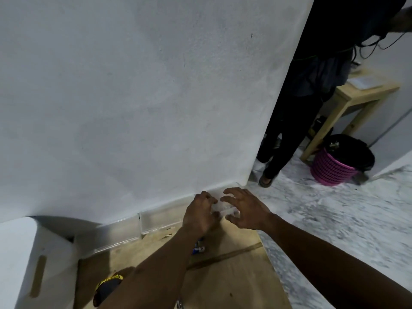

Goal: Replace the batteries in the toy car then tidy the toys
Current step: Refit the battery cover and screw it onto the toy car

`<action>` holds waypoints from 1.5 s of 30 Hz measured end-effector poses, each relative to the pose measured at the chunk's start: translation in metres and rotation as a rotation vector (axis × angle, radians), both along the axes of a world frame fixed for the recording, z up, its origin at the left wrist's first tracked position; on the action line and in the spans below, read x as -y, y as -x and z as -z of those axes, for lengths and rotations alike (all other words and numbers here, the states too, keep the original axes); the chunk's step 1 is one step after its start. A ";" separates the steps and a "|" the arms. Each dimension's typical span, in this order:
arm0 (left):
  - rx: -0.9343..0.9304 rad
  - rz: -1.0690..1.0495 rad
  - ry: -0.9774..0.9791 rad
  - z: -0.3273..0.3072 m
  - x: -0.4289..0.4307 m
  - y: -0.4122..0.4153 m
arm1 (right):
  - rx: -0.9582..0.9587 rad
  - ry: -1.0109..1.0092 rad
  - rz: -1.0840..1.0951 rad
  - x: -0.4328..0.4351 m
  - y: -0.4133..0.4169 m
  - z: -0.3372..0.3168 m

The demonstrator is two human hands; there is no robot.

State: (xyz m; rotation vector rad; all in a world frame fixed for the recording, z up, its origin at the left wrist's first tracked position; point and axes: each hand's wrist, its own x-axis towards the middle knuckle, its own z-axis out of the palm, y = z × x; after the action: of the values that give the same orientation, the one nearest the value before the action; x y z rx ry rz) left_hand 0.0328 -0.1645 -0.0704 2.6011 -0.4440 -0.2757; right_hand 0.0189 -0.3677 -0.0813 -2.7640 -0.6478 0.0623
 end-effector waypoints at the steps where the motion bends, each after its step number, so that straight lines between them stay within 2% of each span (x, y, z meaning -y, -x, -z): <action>1: 0.013 0.002 -0.006 0.001 0.000 0.000 | -0.002 0.022 -0.001 -0.001 -0.001 0.003; 10: 0.065 0.036 0.003 0.007 -0.004 0.003 | 0.094 0.076 0.011 -0.009 -0.007 0.011; 17: 0.077 0.073 0.016 -0.014 -0.021 0.016 | 0.041 0.049 0.099 -0.021 0.001 0.002; 21: 0.106 -0.056 0.082 -0.027 -0.059 0.034 | 0.160 -0.010 0.076 -0.036 0.016 -0.010; 24: 0.105 -0.186 0.107 -0.026 -0.102 0.050 | 0.184 -0.102 -0.041 -0.059 0.034 -0.017; 29: 0.032 -0.365 0.094 -0.025 -0.166 0.080 | 0.069 -0.182 -0.134 -0.099 0.061 -0.014; 35: -0.094 -0.484 0.020 -0.005 -0.232 0.130 | -0.167 0.050 -0.145 -0.135 0.071 0.004; 40: -0.136 -0.574 0.011 0.001 -0.255 0.159 | -0.268 0.250 -0.111 -0.152 0.077 0.018; 45: -0.214 -0.643 0.058 0.012 -0.267 0.173 | -0.244 0.206 -0.054 -0.161 0.078 0.028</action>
State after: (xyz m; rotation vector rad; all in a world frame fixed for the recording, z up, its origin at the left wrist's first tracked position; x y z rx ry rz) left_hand -0.1403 0.1028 -0.0820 2.4648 0.4494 -0.3023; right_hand -0.0595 -0.2065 -0.1093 -2.8664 -0.6837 0.4957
